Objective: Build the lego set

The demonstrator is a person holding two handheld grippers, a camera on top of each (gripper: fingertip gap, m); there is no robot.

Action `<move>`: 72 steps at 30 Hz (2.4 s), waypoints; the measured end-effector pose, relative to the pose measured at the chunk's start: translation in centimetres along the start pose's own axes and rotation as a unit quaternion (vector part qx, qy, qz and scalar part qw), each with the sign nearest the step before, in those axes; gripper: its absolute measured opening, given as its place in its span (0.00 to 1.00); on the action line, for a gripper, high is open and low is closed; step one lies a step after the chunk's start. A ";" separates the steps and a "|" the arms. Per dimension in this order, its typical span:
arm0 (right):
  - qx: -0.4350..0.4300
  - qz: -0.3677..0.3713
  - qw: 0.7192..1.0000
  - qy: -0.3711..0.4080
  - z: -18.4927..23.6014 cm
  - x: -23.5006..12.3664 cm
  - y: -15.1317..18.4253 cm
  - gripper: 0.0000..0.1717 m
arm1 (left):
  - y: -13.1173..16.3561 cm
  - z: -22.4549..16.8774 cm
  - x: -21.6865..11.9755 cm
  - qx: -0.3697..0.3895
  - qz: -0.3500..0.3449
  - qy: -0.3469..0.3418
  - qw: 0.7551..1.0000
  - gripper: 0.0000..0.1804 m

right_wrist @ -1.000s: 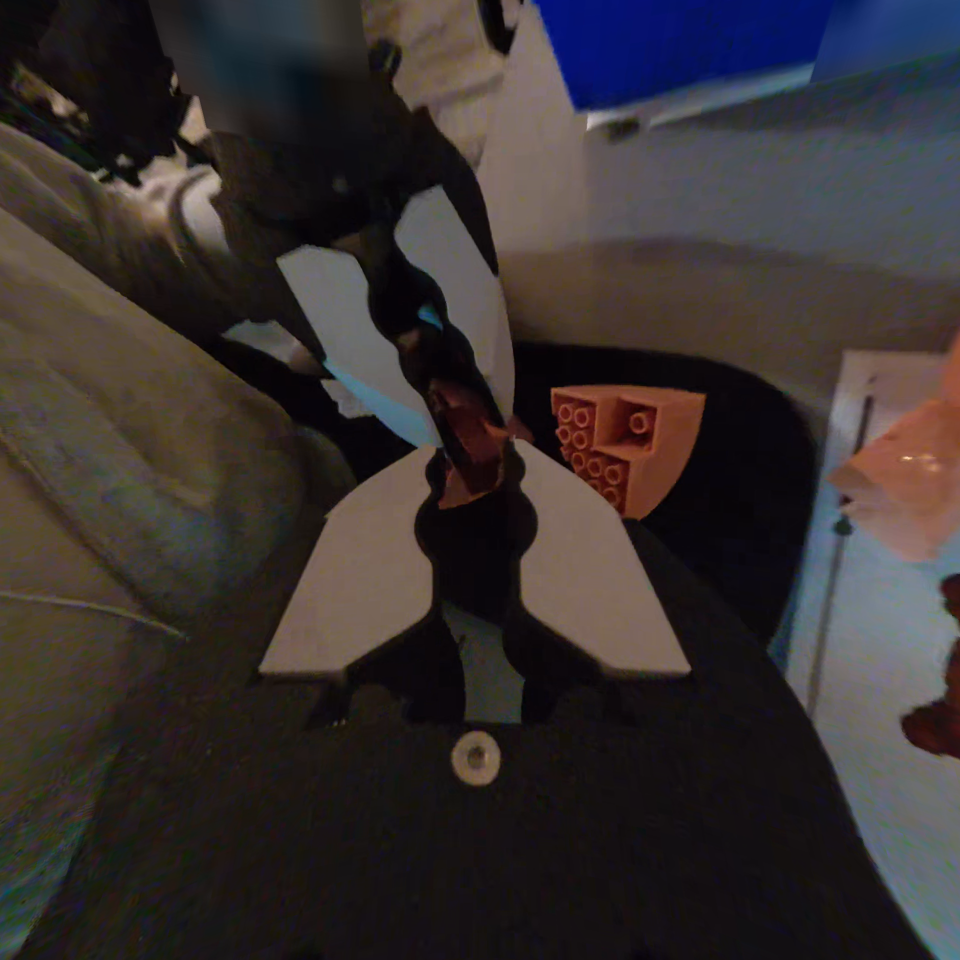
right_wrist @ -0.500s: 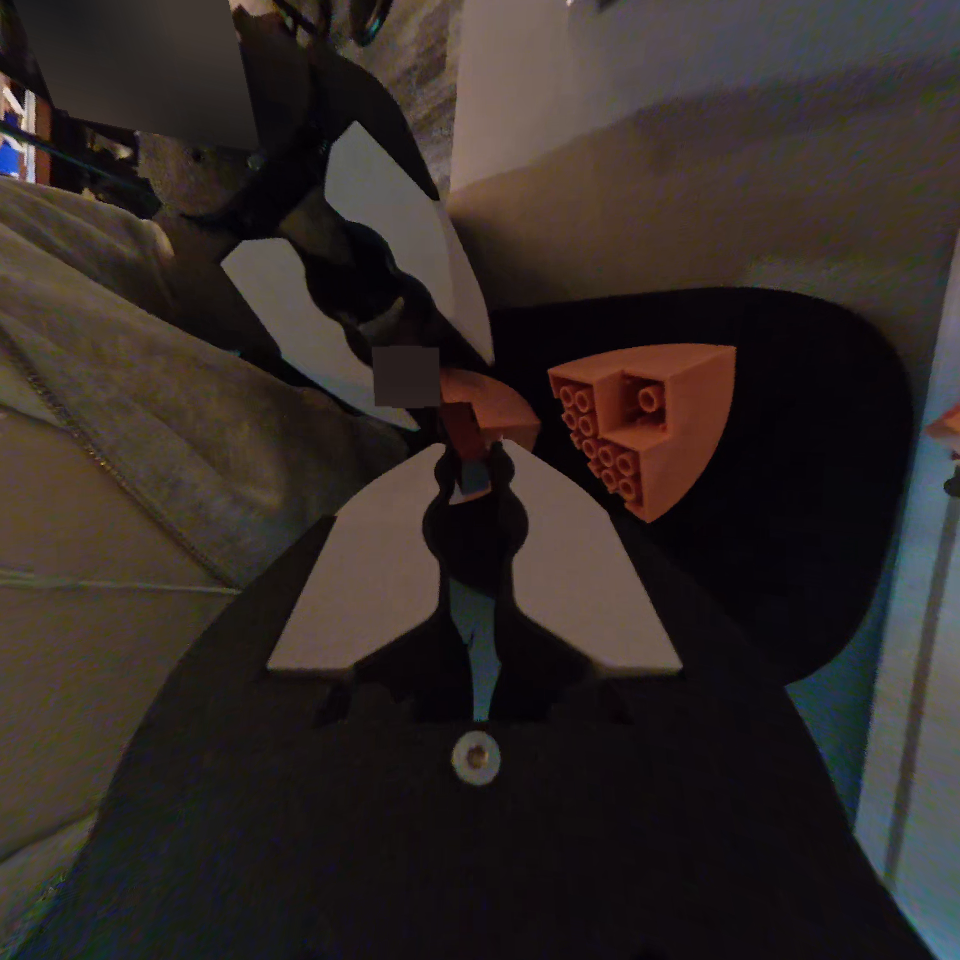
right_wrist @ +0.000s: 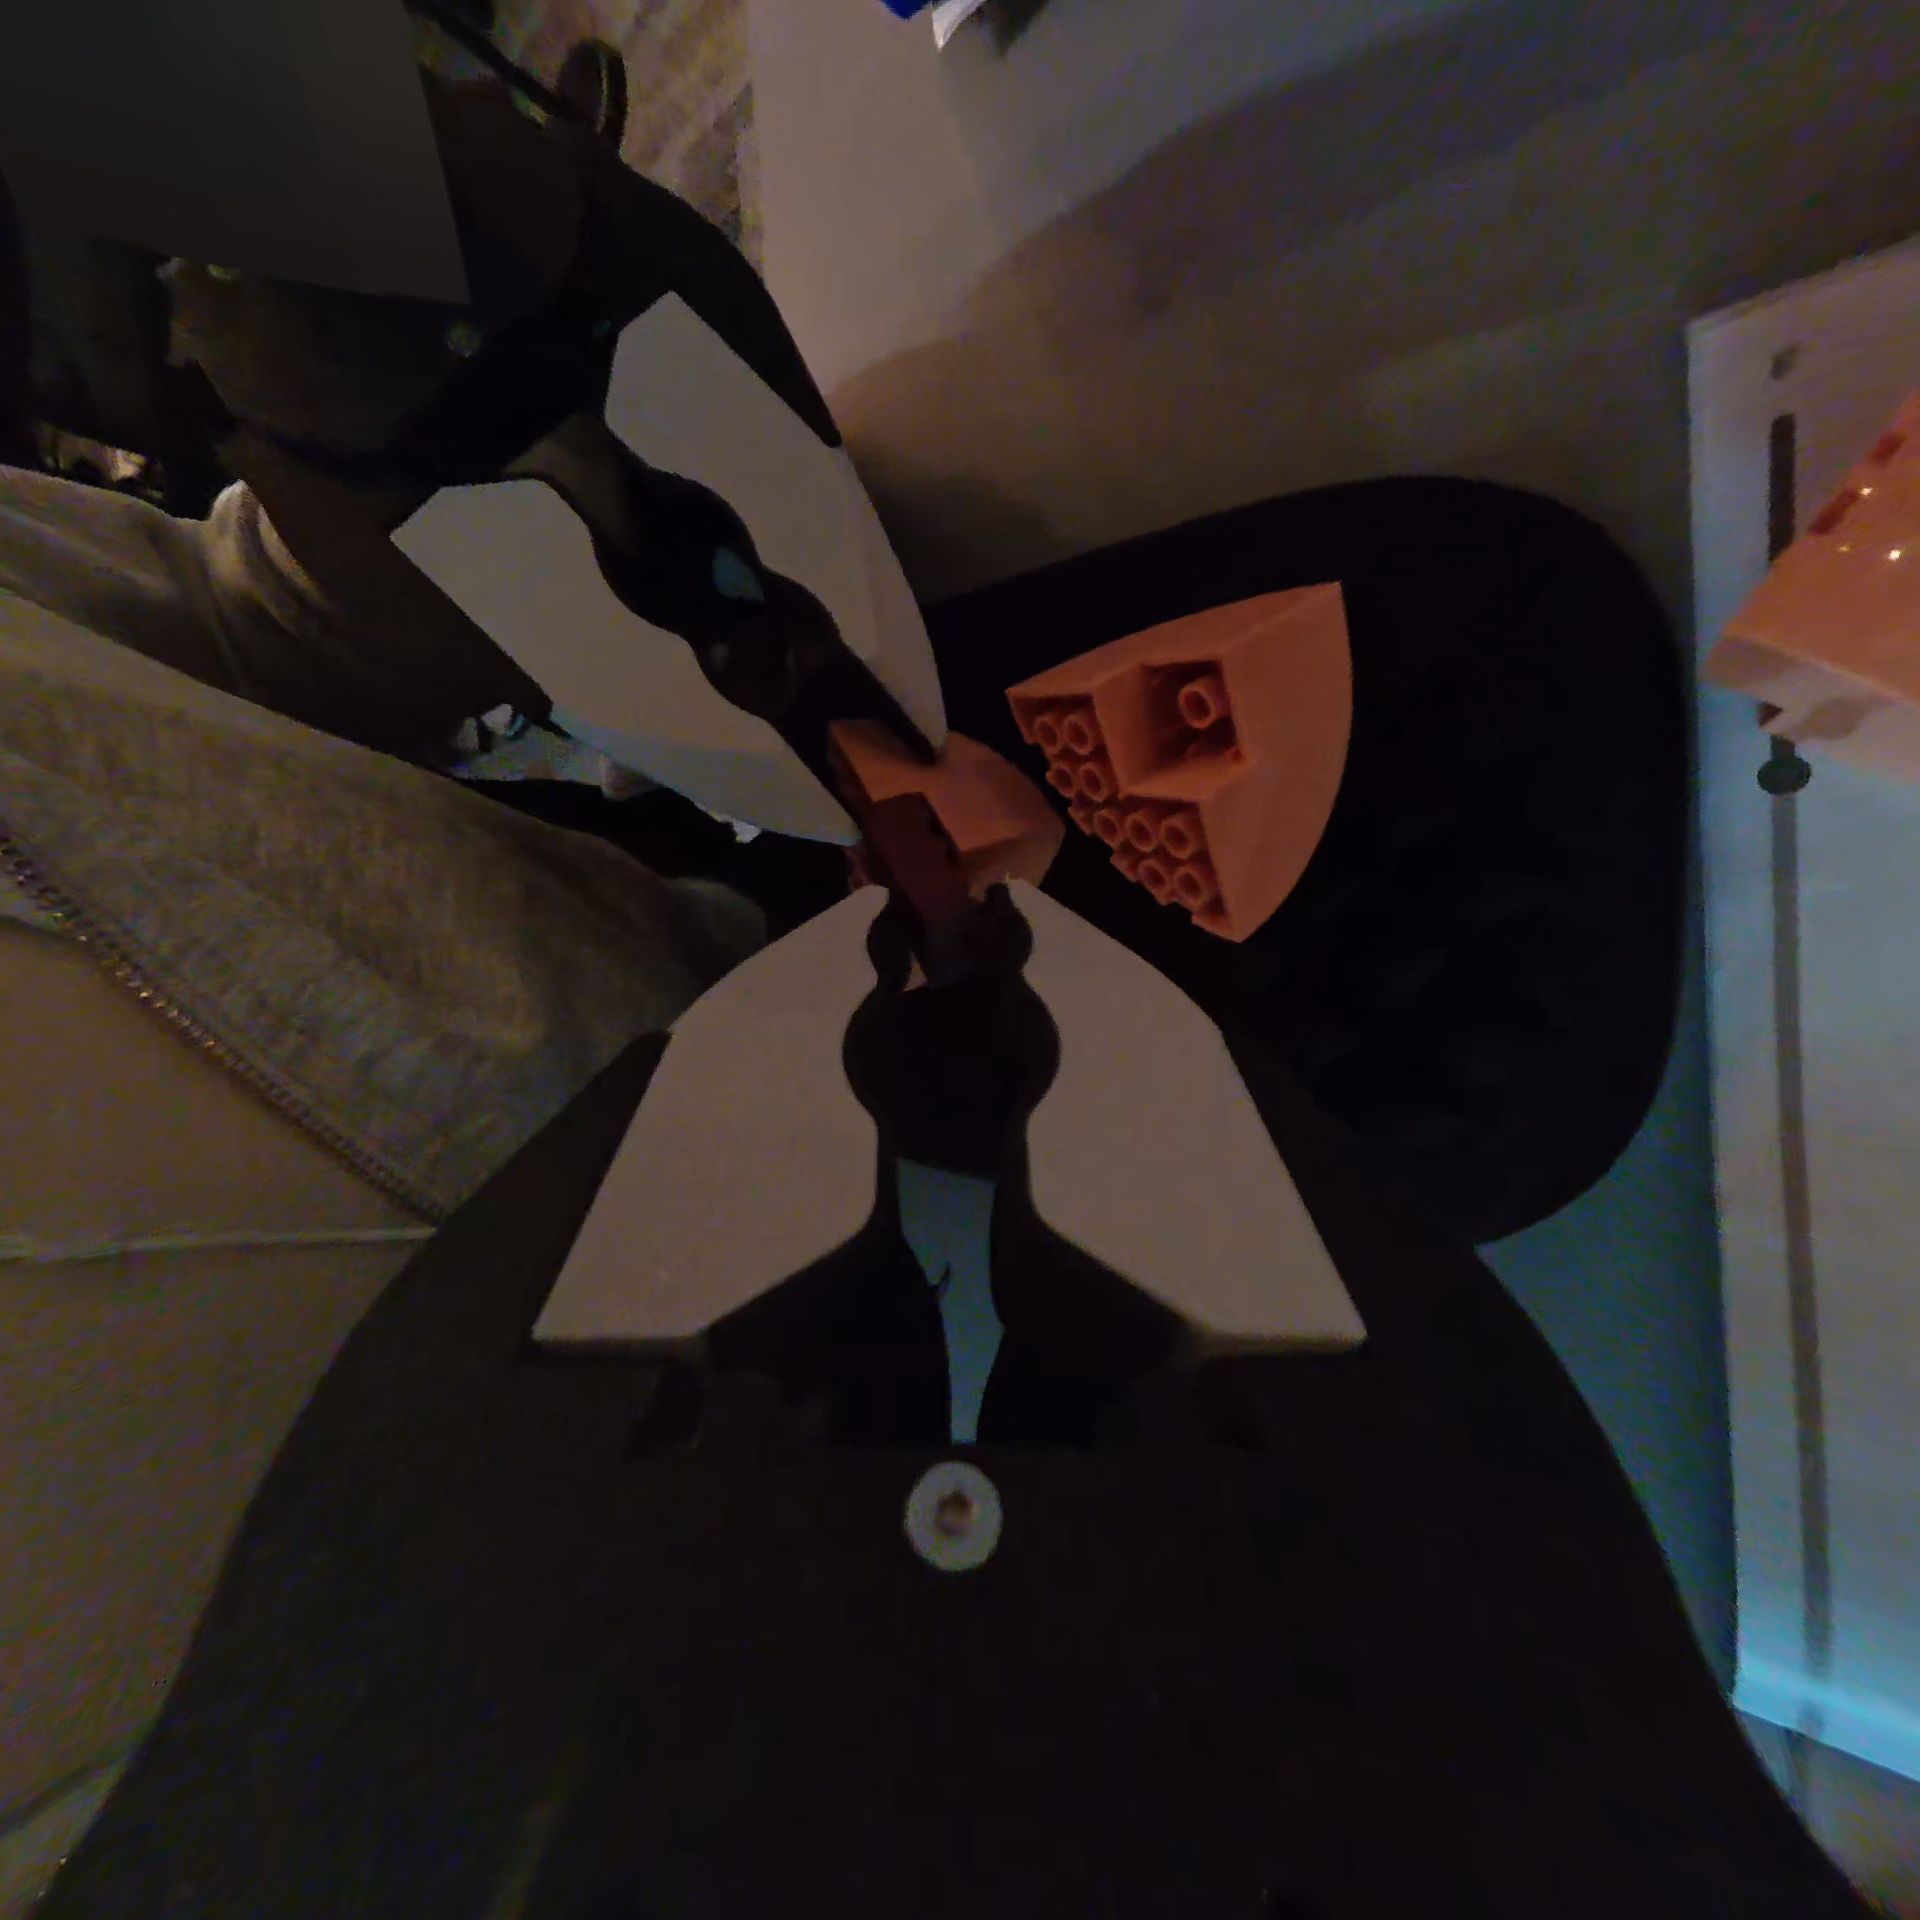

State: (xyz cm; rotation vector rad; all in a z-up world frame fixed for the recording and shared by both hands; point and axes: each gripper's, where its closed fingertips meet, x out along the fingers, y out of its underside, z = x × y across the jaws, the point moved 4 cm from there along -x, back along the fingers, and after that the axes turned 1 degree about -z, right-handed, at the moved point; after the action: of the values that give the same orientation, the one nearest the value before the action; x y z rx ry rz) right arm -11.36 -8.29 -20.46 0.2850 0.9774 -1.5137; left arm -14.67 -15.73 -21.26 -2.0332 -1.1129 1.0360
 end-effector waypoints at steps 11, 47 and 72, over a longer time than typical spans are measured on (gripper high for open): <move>0.068 -0.026 0.997 -0.020 -0.6 0.0 0.1 0.08 | -0.6 0.4 0.7 -0.023 -0.001 0.030 0.999 0.07; 0.120 -0.061 0.991 -0.024 -0.9 0.2 0.4 0.10 | -0.3 1.1 0.3 0.003 0.031 -0.049 0.998 0.17; 0.021 -0.153 0.986 -0.066 -1.2 -4.2 -1.2 0.21 | -1.2 1.0 0.9 0.023 0.061 -0.064 0.996 0.21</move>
State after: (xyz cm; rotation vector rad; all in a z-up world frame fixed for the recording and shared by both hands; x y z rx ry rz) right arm -11.93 -4.62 -17.85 0.0640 0.9134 -1.8106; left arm -15.66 -14.24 -21.18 -2.0447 -1.0283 1.2568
